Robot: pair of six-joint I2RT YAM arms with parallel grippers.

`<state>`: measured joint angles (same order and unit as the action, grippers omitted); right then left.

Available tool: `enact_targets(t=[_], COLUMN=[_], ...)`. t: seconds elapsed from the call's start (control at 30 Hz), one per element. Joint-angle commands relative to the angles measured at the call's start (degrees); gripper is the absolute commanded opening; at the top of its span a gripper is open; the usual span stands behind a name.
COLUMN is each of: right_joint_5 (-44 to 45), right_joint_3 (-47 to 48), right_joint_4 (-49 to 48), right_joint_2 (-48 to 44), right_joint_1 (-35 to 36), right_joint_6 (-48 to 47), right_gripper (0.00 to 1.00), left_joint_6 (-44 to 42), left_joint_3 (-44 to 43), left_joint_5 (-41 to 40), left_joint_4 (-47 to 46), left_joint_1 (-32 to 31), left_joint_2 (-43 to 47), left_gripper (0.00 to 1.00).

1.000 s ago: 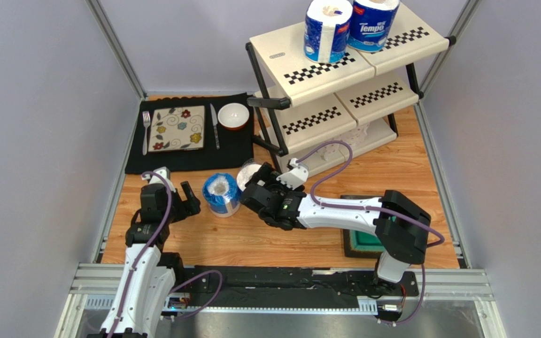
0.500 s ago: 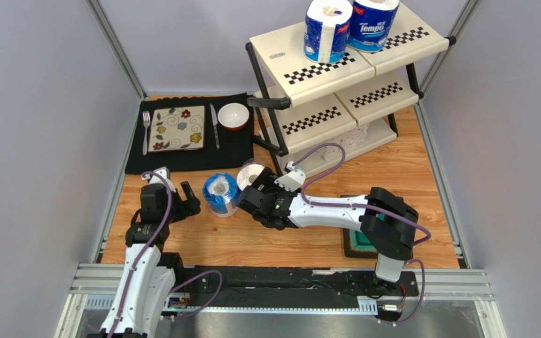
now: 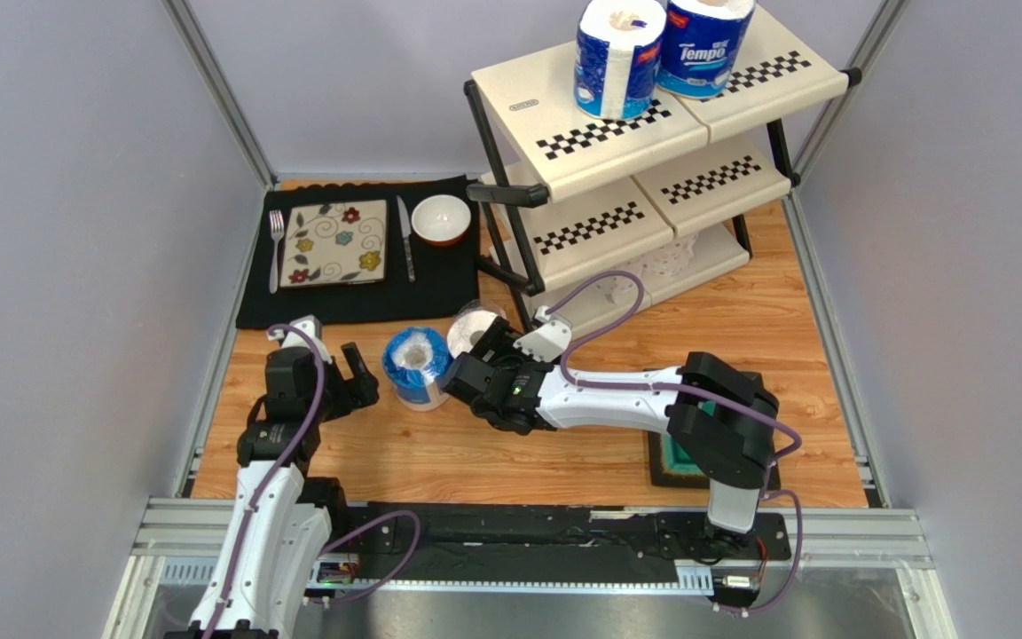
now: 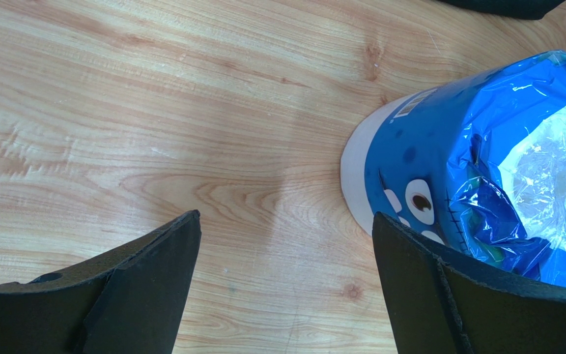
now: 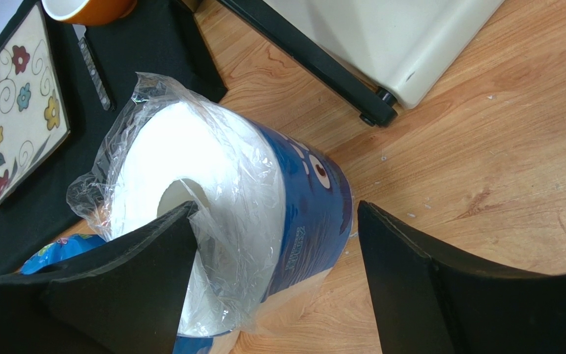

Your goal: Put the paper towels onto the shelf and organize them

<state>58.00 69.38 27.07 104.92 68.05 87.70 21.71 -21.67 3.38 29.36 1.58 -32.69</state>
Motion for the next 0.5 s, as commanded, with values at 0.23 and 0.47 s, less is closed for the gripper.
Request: enact_targets(t=[0.23,0.47], right_joint_5=[1.86,-0.34], right_joint_3=[1.45,-1.61], right_joint_4=[2.62,3.61], right_joint_2=[0.64,-3.75], right_joint_1=[0.15,0.24], right_joint_6=[-0.34,-1.3], right_gripper=[0.29,0.19], left_joint_6=[-0.8,-0.8], left_joint_3=[0.14,0.14], left_joint_5=[-0.04,-0.12], left_joint_4=[-1.33,-1.33], left_joint_1=[-0.09,0.0], left_joint_2=[0.26,0.26], left_gripper=[0.95,0.95])
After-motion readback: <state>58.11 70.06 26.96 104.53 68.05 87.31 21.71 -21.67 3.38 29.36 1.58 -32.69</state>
